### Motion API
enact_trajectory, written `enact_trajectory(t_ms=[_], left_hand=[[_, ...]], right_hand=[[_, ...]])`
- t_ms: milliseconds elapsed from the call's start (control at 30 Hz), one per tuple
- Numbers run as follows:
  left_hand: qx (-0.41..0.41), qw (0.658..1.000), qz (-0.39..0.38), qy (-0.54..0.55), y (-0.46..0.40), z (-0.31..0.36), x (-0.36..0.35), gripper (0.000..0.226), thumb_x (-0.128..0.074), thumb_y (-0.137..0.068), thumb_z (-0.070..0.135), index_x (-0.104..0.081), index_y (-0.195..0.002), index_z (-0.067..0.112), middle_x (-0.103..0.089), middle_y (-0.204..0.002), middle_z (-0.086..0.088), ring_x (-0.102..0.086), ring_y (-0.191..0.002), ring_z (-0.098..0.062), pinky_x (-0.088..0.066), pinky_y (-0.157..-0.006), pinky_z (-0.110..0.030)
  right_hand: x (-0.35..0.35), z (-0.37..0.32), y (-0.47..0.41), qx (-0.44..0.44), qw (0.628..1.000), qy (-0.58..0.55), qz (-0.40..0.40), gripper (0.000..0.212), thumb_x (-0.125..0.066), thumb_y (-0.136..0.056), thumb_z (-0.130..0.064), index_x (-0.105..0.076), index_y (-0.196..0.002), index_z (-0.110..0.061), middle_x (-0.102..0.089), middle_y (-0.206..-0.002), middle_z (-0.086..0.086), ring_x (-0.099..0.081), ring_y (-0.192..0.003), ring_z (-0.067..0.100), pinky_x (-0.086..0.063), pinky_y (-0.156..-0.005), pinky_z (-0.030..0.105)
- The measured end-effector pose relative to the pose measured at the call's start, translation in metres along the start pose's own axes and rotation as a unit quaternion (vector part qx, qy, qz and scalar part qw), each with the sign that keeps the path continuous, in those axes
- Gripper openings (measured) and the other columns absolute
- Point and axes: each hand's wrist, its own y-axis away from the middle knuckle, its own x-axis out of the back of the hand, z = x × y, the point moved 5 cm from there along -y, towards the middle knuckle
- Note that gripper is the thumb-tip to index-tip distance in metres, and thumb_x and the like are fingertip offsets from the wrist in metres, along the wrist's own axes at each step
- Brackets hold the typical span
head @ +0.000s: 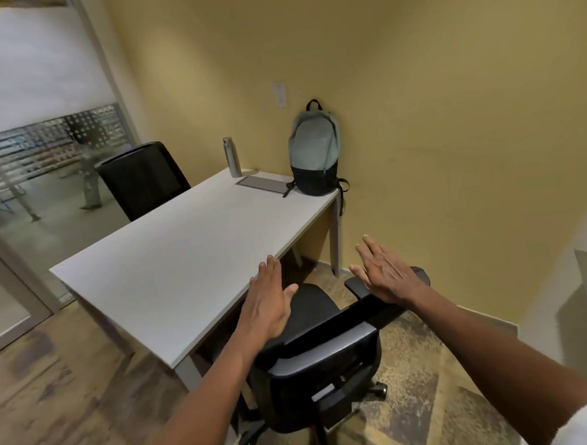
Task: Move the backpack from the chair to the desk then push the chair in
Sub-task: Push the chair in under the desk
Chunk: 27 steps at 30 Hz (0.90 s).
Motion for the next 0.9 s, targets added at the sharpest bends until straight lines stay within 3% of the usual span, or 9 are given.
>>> enact_trajectory(t_ms=[133,300,367,433,500,600,700,800,900], left_hand=[[-0.011,0.999,-0.034,-0.006,0.025,0.022,-0.018,0.081,-0.024,-0.099,0.062,0.003,-0.158,0.013,0.007,-0.167,-0.006,0.006,-0.154,-0.02,-0.001,-0.125,-0.042],[-0.021,0.995,-0.099,-0.016,0.05,0.043,-0.047,0.104,-0.021,-0.084,0.084,0.008,-0.158,0.017,0.014,-0.166,-0.003,0.012,-0.153,-0.019,0.003,-0.125,-0.044],[-0.006,0.992,-0.124,-0.029,0.055,0.044,-0.057,0.117,-0.021,-0.073,0.094,0.009,-0.158,0.019,0.014,-0.166,-0.004,0.012,-0.154,-0.022,0.002,-0.125,-0.05],[0.021,0.987,-0.152,-0.053,0.06,0.04,-0.067,0.128,-0.022,-0.062,0.101,0.008,-0.158,0.021,0.012,-0.167,-0.005,0.01,-0.154,-0.028,0.001,-0.124,-0.055],[0.041,0.981,-0.165,-0.092,0.062,0.036,-0.074,0.131,-0.021,-0.058,0.102,0.003,-0.159,0.021,0.005,-0.168,-0.006,0.001,-0.154,-0.033,-0.005,-0.123,-0.057],[0.045,0.981,-0.13,-0.137,0.06,0.034,-0.073,0.126,-0.022,-0.061,0.101,-0.016,-0.157,0.019,-0.024,-0.164,-0.007,-0.028,-0.148,-0.032,-0.025,-0.117,-0.055],[0.022,0.983,-0.088,-0.159,0.056,0.033,-0.072,0.12,-0.022,-0.062,0.101,-0.03,-0.152,0.022,-0.048,-0.151,-0.005,-0.051,-0.131,-0.028,-0.041,-0.105,-0.049],[0.022,0.986,-0.076,-0.147,0.05,0.03,-0.07,0.121,-0.022,-0.061,0.102,-0.035,-0.151,0.022,-0.051,-0.149,-0.004,-0.052,-0.131,-0.027,-0.042,-0.105,-0.048],[0.024,0.988,-0.072,-0.134,0.039,0.031,-0.069,0.12,-0.021,-0.062,0.103,-0.037,-0.15,0.022,-0.052,-0.148,-0.003,-0.052,-0.13,-0.025,-0.042,-0.107,-0.048]], right_hand=[[-0.009,0.004,0.022,0.015,1.0,0.007,-0.015,0.053,-0.024,-0.102,-0.049,-0.046,-0.126,-0.008,-0.03,-0.154,0.025,-0.032,-0.142,0.034,-0.03,-0.114,0.046],[-0.019,0.012,0.05,0.03,0.999,0.01,-0.02,0.049,-0.027,-0.102,-0.048,-0.057,-0.119,-0.013,-0.041,-0.15,0.018,-0.044,-0.133,0.032,-0.033,-0.109,0.042],[-0.026,0.015,0.059,0.033,0.999,0.023,-0.03,0.052,-0.025,-0.101,-0.051,-0.057,-0.121,-0.015,-0.046,-0.145,0.013,-0.045,-0.13,0.029,-0.033,-0.108,0.042],[-0.037,0.02,0.067,0.012,0.998,0.022,-0.065,0.059,-0.019,-0.1,-0.056,-0.047,-0.137,-0.018,-0.04,-0.151,0.01,-0.037,-0.137,0.027,-0.027,-0.113,0.046],[-0.048,0.025,0.073,-0.03,0.995,-0.006,-0.099,0.068,-0.013,-0.097,-0.062,-0.029,-0.151,-0.023,-0.022,-0.162,0.005,-0.02,-0.148,0.025,-0.009,-0.119,0.056],[-0.055,0.024,0.071,-0.067,0.99,-0.035,-0.118,0.081,-0.006,-0.086,-0.077,-0.016,-0.154,-0.034,-0.005,-0.166,-0.002,-0.003,-0.152,0.028,0.006,-0.112,0.07],[-0.058,0.022,0.065,-0.072,0.987,-0.07,-0.123,0.098,-0.003,-0.069,-0.093,-0.016,-0.152,-0.042,-0.001,-0.166,-0.003,0.003,-0.151,0.033,0.001,-0.106,0.077],[-0.062,0.026,0.056,-0.056,0.987,-0.087,-0.124,0.106,-0.011,-0.062,-0.099,-0.016,-0.151,-0.043,0.0,-0.166,-0.001,0.006,-0.15,0.033,-0.013,-0.108,0.077],[-0.066,0.034,0.044,-0.048,0.988,-0.09,-0.118,0.111,-0.016,-0.057,-0.102,-0.017,-0.151,-0.043,-0.001,-0.165,-0.001,0.006,-0.149,0.033,-0.018,-0.109,0.075]])
